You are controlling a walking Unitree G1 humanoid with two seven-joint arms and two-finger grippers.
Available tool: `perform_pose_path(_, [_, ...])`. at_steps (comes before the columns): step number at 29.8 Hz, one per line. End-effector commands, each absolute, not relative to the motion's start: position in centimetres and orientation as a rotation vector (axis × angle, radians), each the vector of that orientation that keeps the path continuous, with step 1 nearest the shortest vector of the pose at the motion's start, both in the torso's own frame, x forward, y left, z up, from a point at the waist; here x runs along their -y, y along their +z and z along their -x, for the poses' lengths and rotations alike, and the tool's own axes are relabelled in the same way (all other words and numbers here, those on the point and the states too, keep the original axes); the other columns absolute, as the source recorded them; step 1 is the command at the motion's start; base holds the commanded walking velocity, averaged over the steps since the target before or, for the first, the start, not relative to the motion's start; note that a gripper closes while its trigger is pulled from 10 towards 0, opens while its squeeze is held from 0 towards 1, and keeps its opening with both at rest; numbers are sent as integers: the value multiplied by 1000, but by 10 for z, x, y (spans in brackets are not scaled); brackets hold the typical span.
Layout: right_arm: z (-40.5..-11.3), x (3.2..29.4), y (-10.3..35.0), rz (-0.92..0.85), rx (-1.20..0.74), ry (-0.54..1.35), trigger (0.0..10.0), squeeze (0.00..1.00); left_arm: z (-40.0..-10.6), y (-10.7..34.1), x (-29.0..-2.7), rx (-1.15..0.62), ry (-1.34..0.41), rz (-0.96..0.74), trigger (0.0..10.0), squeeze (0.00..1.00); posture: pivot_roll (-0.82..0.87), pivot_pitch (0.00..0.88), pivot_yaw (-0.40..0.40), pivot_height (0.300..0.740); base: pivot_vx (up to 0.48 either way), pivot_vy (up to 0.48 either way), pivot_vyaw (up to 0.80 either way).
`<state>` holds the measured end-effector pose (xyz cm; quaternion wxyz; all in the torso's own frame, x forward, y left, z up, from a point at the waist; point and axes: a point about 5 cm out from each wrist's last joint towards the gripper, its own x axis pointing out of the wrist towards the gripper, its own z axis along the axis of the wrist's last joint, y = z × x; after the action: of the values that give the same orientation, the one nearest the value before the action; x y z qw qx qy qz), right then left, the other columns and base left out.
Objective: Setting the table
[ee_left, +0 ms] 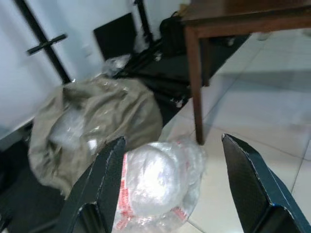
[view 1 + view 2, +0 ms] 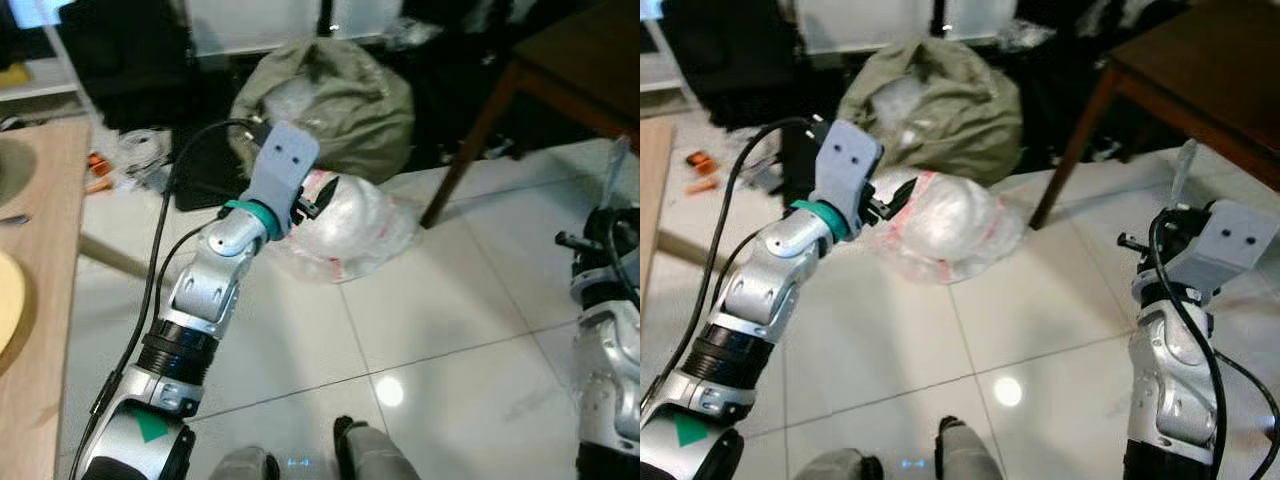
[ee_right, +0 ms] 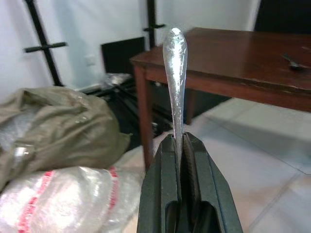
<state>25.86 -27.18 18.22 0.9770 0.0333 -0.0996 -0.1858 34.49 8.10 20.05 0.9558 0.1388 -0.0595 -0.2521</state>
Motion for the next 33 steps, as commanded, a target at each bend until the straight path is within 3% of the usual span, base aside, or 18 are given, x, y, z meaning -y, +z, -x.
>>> perform_pose_path(1, [-256,273,178,-71,186,-388,10000,0,-344,195,-81,102,-516,-279,10000,0,7,74,62,740,0,0,-800])
perform_pose_path(33, [-257,271,177,-70,186,-383,10000,0,-345,190,-82,98,-516,-284,10000,0,4,60,62,740,0,0,-800])
